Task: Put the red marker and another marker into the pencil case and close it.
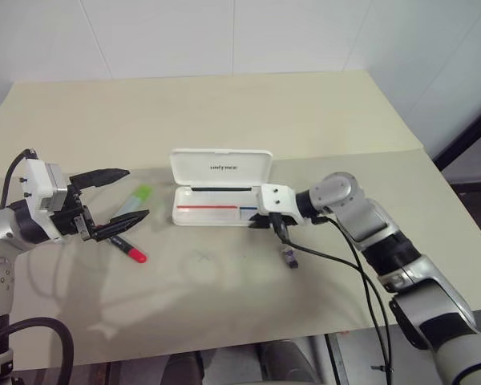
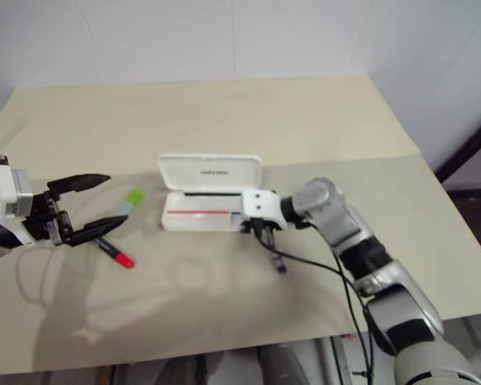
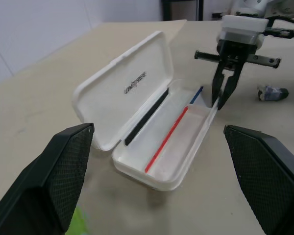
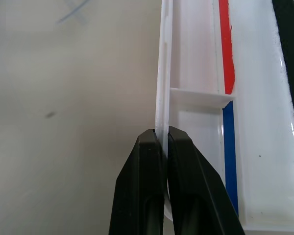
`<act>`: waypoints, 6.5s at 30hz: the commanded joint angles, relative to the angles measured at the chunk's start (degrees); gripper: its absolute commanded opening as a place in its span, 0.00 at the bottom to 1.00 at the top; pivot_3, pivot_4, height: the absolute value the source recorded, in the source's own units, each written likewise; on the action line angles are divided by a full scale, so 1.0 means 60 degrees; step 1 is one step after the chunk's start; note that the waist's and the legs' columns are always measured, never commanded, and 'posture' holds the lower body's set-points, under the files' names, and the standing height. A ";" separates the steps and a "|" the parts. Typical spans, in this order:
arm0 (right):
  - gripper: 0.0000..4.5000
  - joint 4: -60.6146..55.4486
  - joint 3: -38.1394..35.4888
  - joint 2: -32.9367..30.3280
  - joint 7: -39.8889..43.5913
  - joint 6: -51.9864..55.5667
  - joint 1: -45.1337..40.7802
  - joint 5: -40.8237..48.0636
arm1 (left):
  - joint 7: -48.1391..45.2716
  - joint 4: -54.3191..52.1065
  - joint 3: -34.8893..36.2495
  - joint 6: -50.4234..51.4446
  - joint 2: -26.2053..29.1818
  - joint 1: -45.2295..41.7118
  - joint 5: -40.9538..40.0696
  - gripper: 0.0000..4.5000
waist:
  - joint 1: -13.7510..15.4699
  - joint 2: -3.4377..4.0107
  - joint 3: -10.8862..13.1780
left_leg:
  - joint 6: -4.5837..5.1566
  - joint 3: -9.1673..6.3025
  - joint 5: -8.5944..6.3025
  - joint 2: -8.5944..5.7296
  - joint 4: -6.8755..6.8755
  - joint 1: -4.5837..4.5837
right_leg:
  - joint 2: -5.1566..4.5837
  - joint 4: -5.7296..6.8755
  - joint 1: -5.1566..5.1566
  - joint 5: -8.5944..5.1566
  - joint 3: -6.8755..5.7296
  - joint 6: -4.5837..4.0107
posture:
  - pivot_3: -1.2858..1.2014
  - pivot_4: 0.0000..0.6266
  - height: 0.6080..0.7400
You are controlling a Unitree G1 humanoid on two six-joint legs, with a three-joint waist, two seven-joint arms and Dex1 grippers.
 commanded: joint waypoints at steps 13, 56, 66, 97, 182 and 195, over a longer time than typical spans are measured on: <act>0.01 -0.3485 -0.0389 -0.1091 0.0026 0.1216 0.1971 0.0674 | -0.0398 -0.0614 0.0245 0.0518 0.0153 0.0695 -0.0540 1.00 | 0.0047 -0.0018 0.0011 | 0.0000 -0.0002 0.0000 -0.0001 0.0010 0.0004 | 0.0000 0.0003 0.0006 -0.0003 0.0001 -0.0003 | 0.52 0.24 1.00; 0.76 -0.3771 -0.3606 -0.1475 0.0755 0.1798 0.2185 0.5323 | -0.1492 -0.0085 0.0240 0.0153 0.0775 0.0358 -0.0314 1.00 | 0.0041 -0.0024 0.0016 | 0.0001 -0.0003 0.0000 0.0002 0.0001 0.0006 | 0.0001 -0.0005 0.0010 -0.0005 -0.0002 -0.0006 | 0.52 0.24 1.00; 0.99 -0.3213 -0.4294 -0.1522 0.0110 0.1472 0.2131 0.5227 | 0.0358 -0.1541 0.0951 0.1452 0.0509 0.1846 -0.0351 1.00 | 0.0040 -0.0025 0.0023 | 0.0002 -0.0002 -0.0001 0.0003 0.0002 0.0007 | 0.0000 -0.0007 0.0010 -0.0005 0.0001 -0.0006 | 0.52 0.24 1.00; 0.99 -0.1816 -0.3523 -0.0854 0.1168 0.0799 0.1348 0.4956 | 2.0776 -0.6273 0.1711 0.9003 -0.7064 -0.0015 -0.7435 1.00 | 0.0295 -0.0103 0.0062 | 0.0028 -0.0118 -0.0019 -0.0056 0.0170 0.0030 | 0.0002 -0.0070 0.0182 0.0066 -0.0001 0.0093 | 0.52 0.24 1.00; 1.00 -0.1792 -0.3956 -0.0797 0.0447 0.0381 0.1244 0.4998 | 1.4311 -0.5222 -0.0084 0.2673 0.0101 0.2736 -0.5910 0.12 | 0.0977 0.0008 0.0151 | -0.0068 -0.0008 -0.0015 -0.0041 -0.0033 -0.0021 | -0.0012 -0.0216 0.0026 0.0025 0.0019 -0.0008 | 0.52 0.24 1.00; 1.00 -0.3171 -0.4811 -0.1512 0.0067 0.1250 0.1434 0.5851 | 0.4698 -0.3008 -0.0417 0.0323 0.0122 0.1555 -0.3373 0.12 | 0.0817 0.0020 0.0160 | 0.0014 0.0007 -0.0062 -0.0035 -0.0038 -0.0054 | -0.0020 -0.0226 0.0002 0.0019 0.0020 -0.0016 | 0.52 0.24 1.00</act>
